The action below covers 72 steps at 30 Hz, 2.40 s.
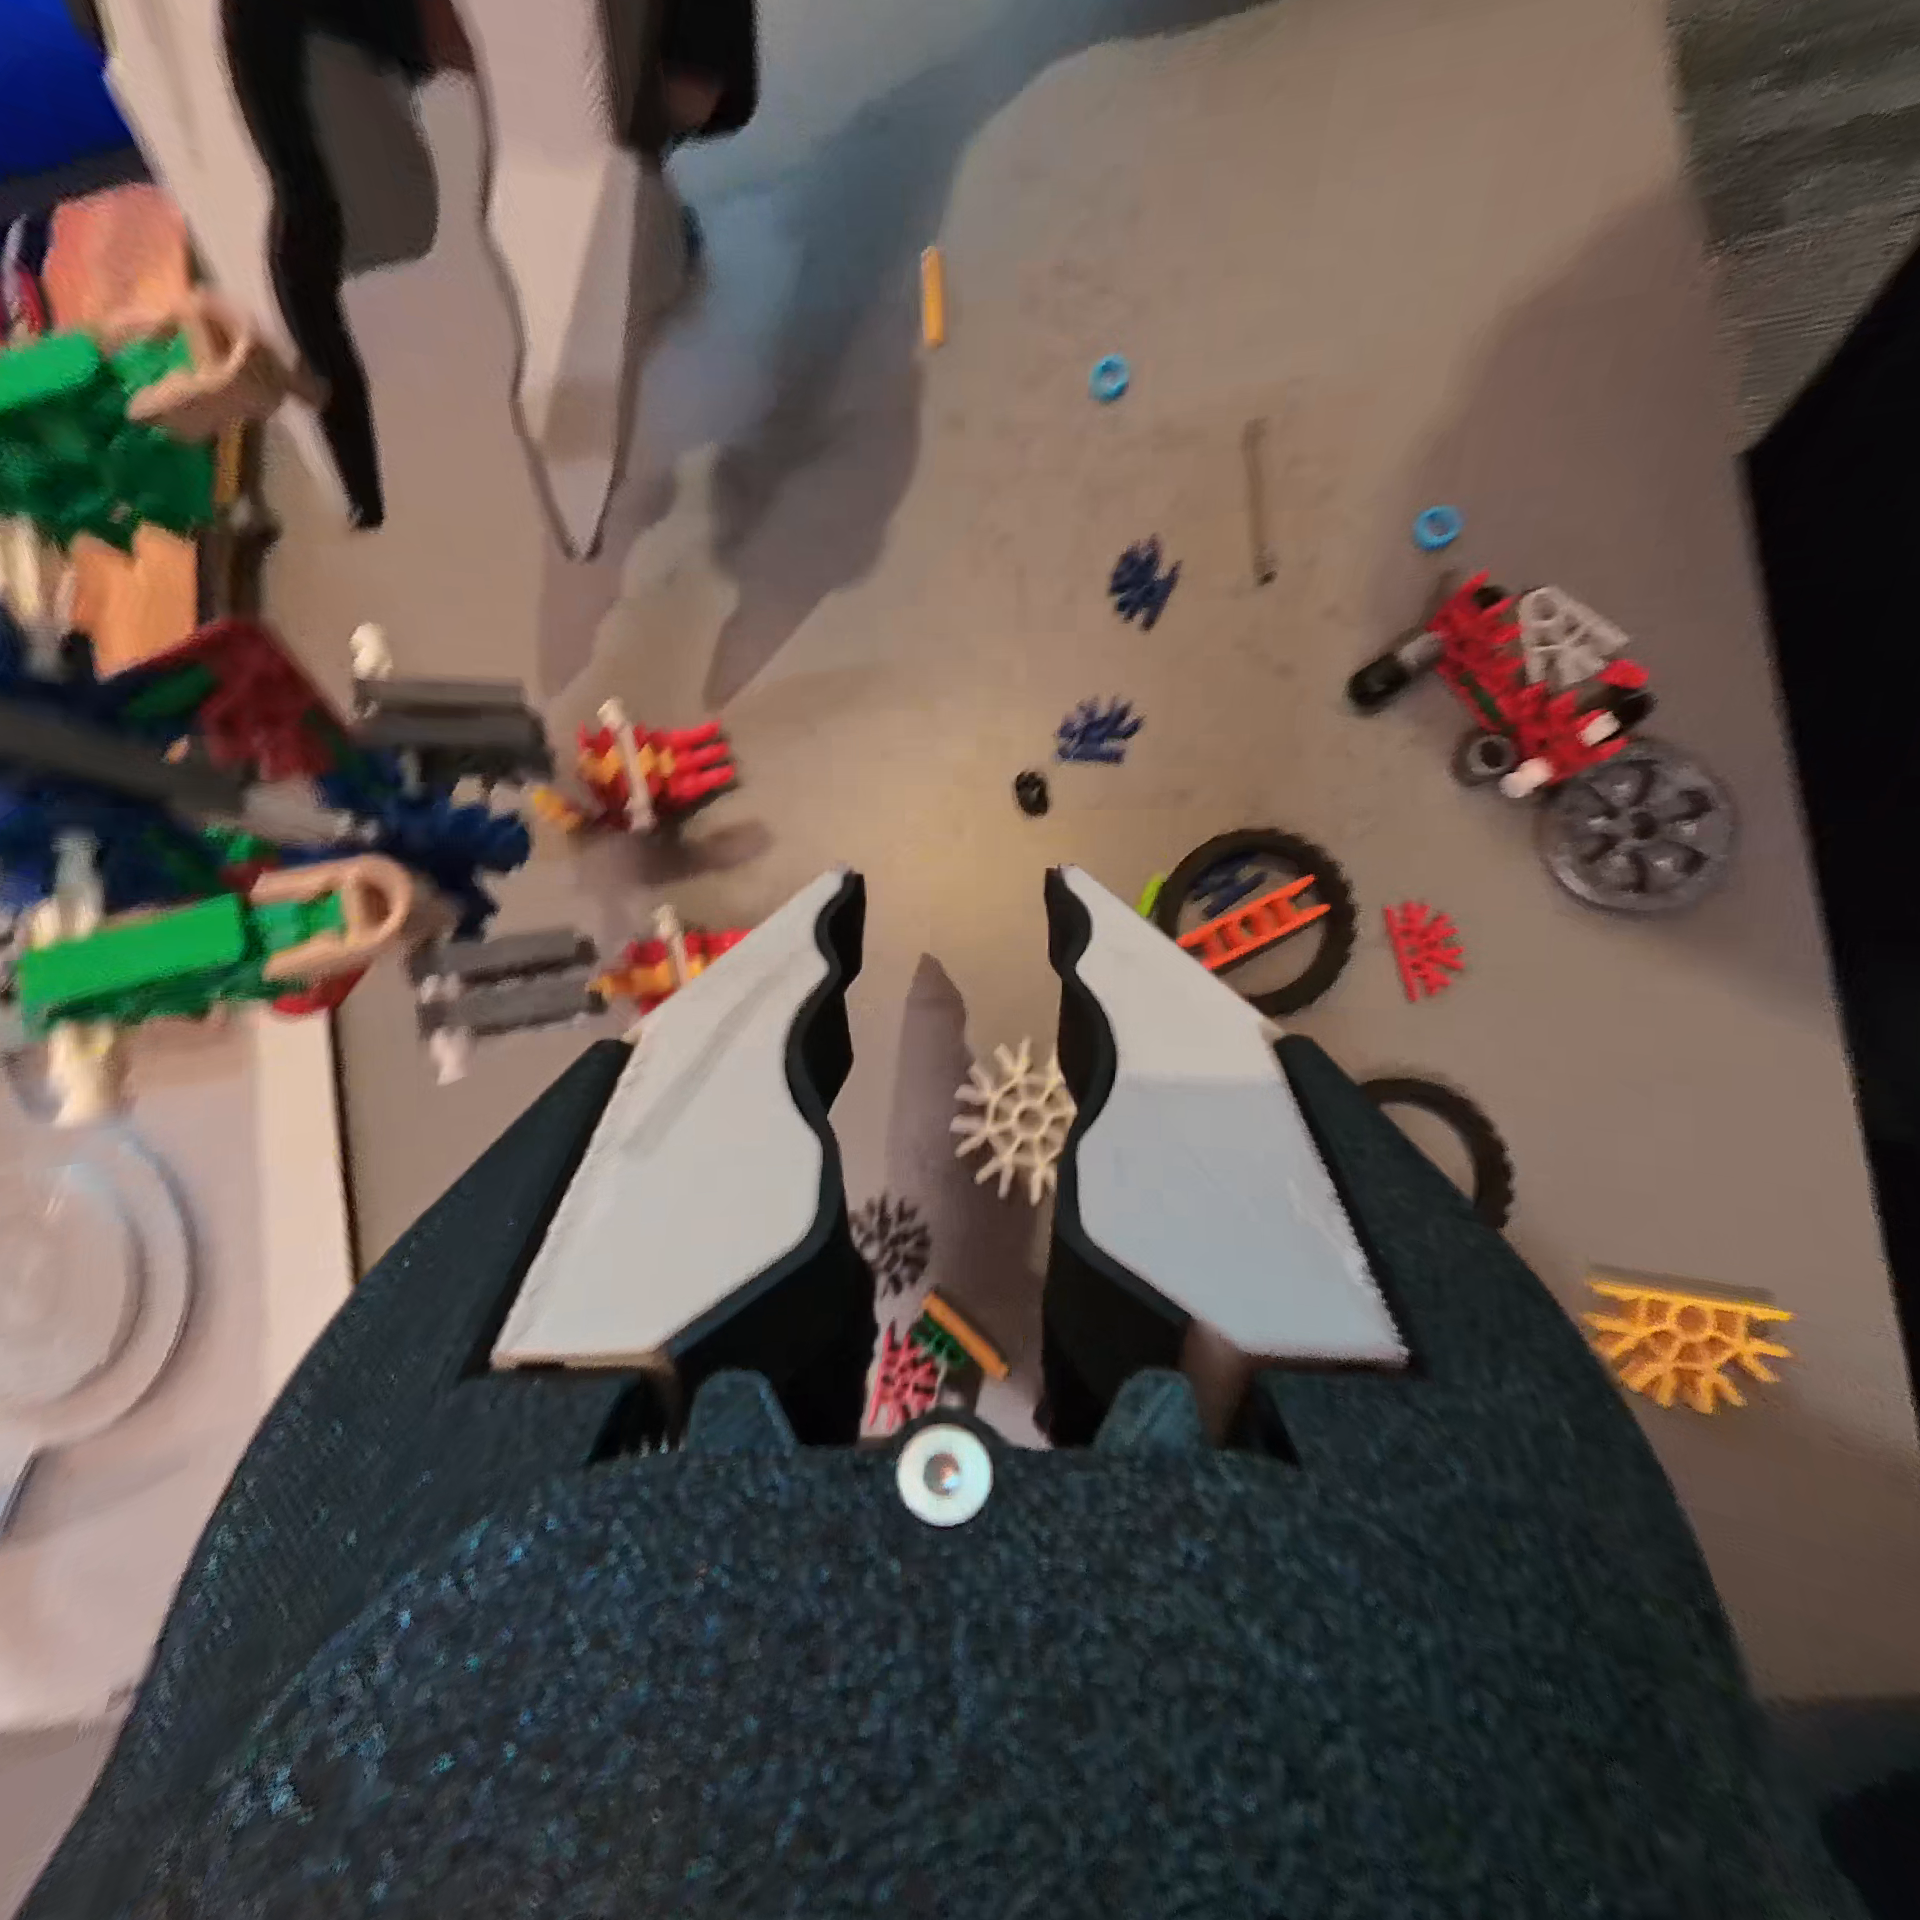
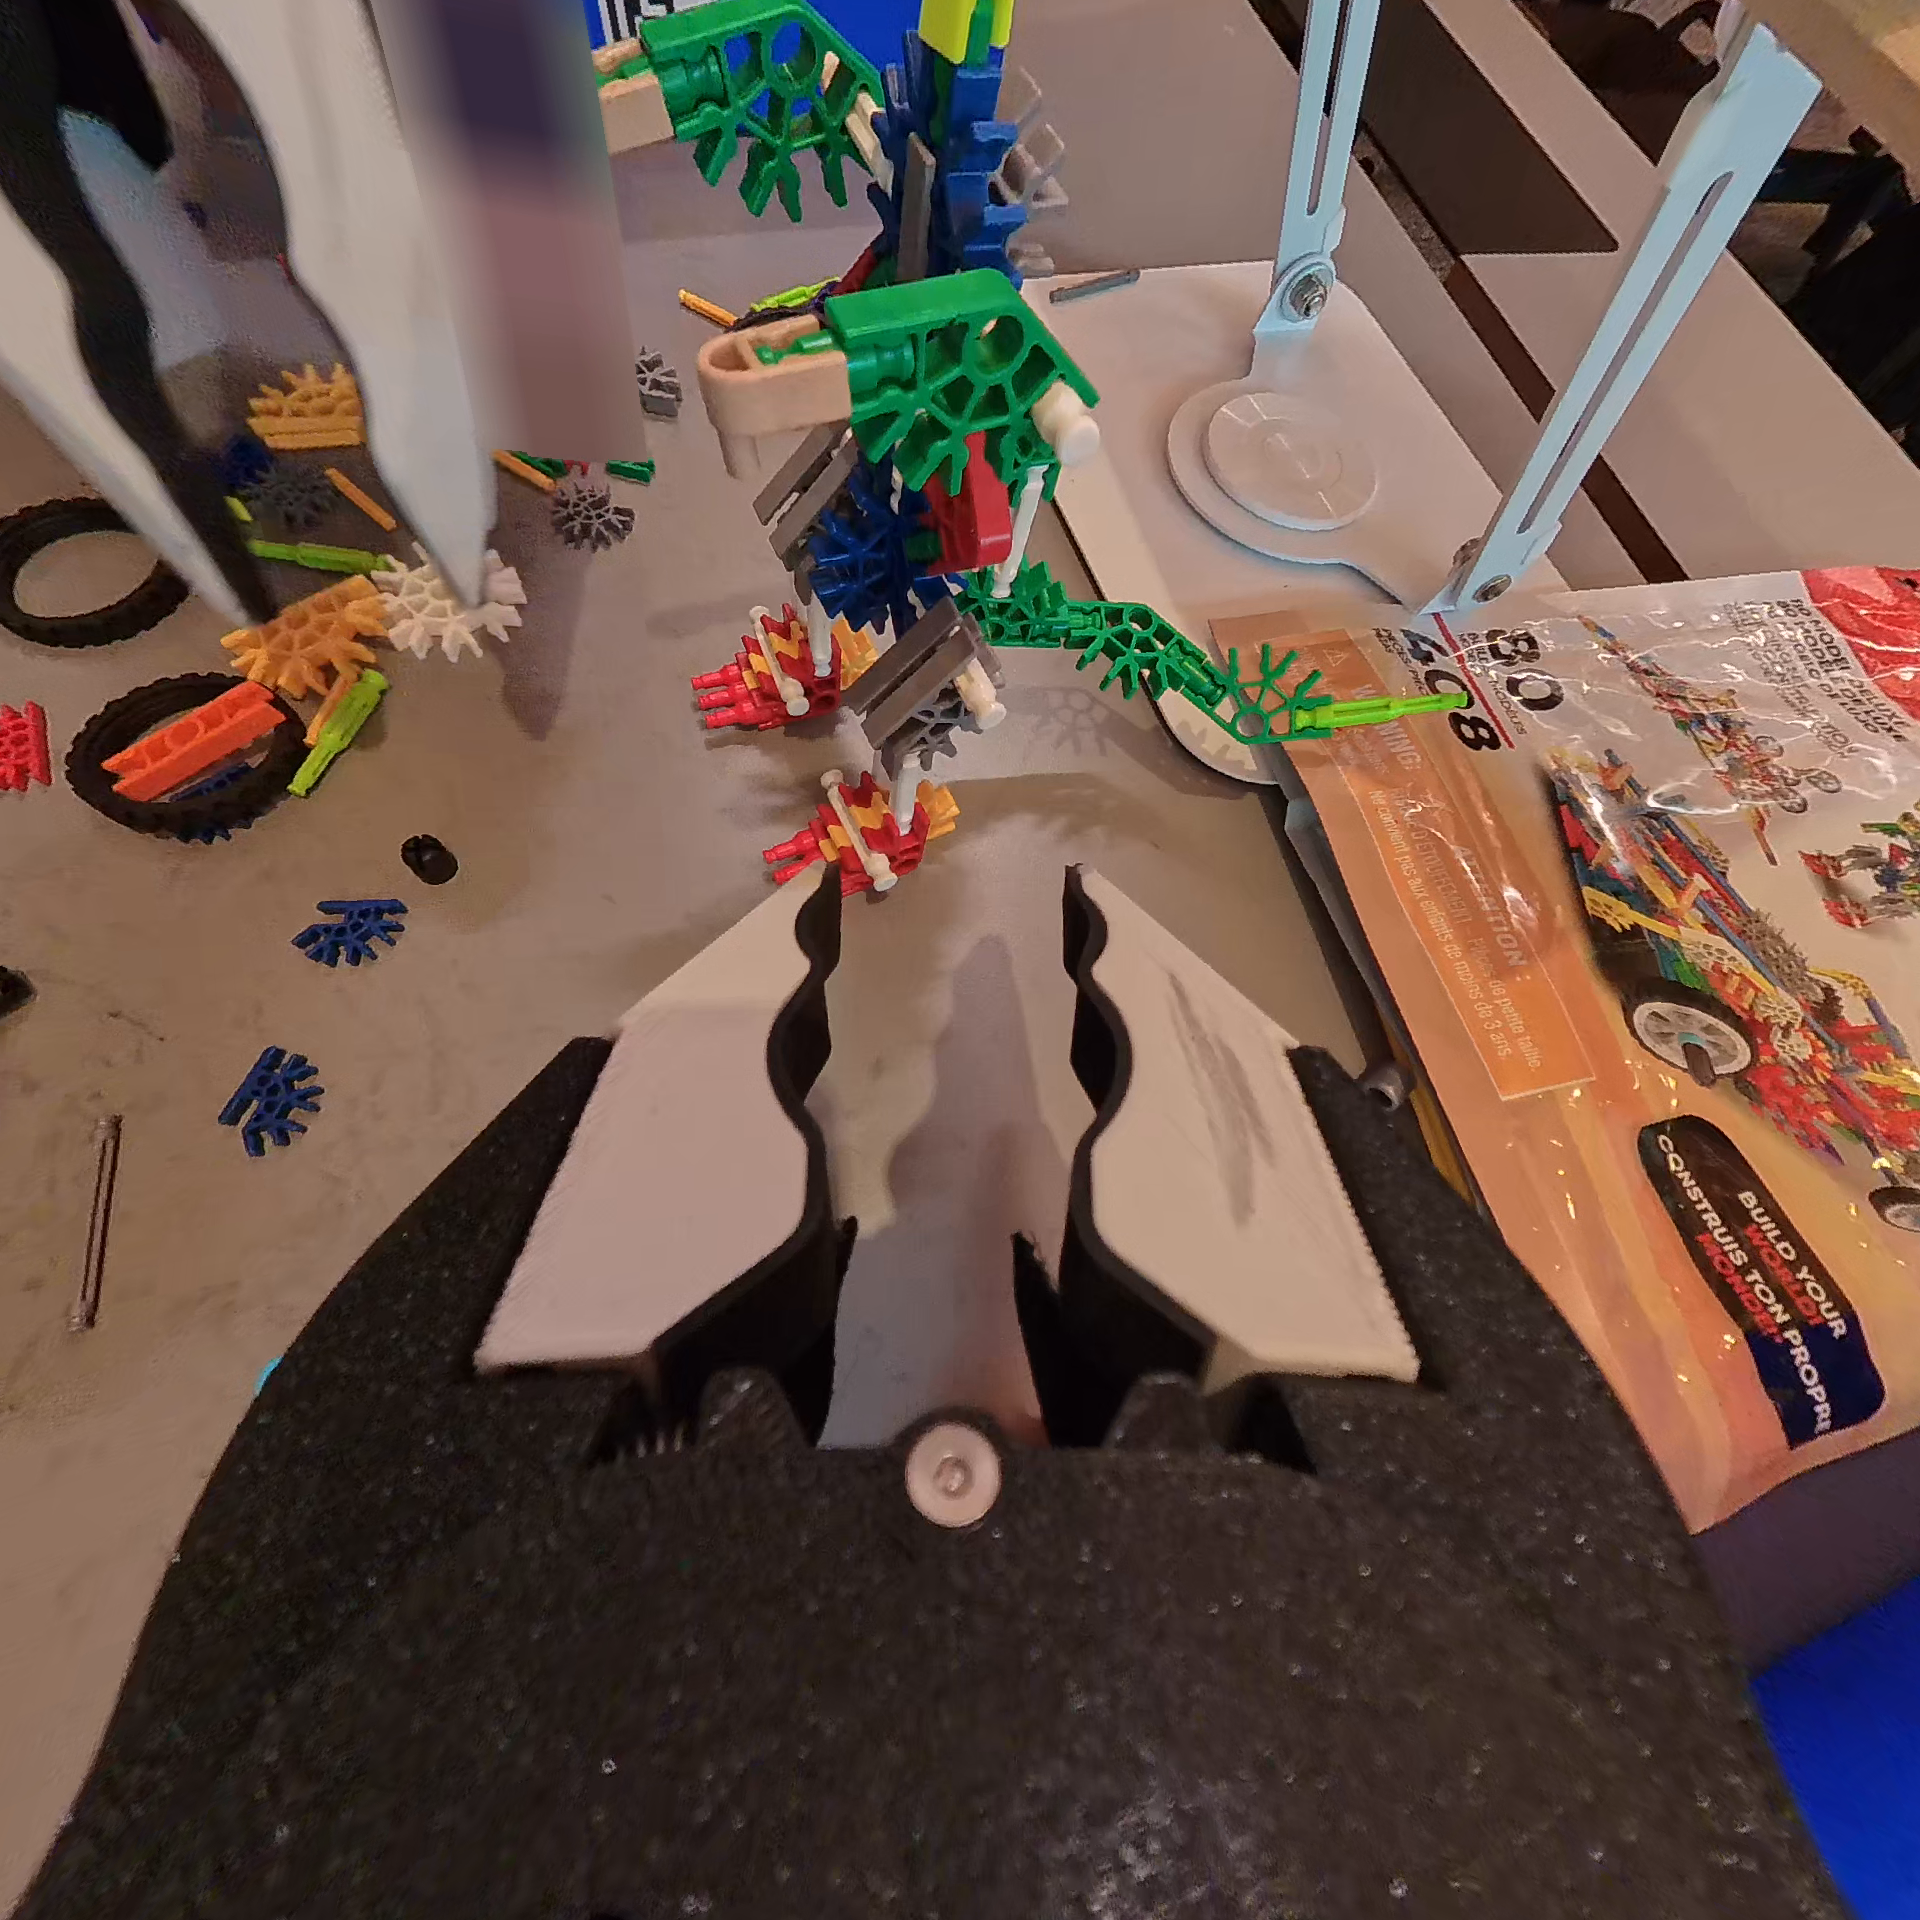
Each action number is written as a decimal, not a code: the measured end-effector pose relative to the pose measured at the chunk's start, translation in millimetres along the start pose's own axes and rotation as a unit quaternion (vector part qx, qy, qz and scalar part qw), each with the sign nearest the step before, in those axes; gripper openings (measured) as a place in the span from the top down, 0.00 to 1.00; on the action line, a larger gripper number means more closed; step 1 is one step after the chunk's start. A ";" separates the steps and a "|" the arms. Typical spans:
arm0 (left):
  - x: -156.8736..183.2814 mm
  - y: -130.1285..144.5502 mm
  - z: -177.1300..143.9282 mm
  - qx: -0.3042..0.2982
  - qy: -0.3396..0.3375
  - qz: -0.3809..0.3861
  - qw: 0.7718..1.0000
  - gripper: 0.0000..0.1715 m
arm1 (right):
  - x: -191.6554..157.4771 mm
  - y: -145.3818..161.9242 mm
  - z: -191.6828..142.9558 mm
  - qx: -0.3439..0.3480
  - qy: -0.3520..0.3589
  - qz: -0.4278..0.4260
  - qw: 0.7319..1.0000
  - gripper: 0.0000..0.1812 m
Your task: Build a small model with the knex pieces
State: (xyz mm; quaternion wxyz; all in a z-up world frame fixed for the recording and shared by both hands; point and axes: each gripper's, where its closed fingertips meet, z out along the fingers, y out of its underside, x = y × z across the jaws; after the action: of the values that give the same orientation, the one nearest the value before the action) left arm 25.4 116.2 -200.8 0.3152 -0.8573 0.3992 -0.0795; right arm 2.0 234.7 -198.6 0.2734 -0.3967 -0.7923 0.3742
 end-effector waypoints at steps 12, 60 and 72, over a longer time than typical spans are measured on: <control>55.3 -38.9 51.8 0.017 0.084 0.084 0.993 0.84 | -0.5 1.1 1.5 -0.004 0.000 -0.002 1.000 0.77; -18.4 -39.1 34.3 0.056 -0.067 0.036 0.996 0.99 | -71.9 0.9 -11.9 -0.025 -0.168 -0.032 0.985 0.83; -20.8 -42.8 30.2 0.067 -0.074 0.034 0.994 1.00 | -78.5 3.3 -11.5 -0.033 -0.181 -0.039 0.982 0.98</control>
State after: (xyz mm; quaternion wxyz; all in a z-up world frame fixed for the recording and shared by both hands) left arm 50.3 166.6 -196.4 0.4031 -0.8237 0.3976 -0.0313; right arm 53.9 175.0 -205.4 0.1263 -0.2997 -0.8557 0.4024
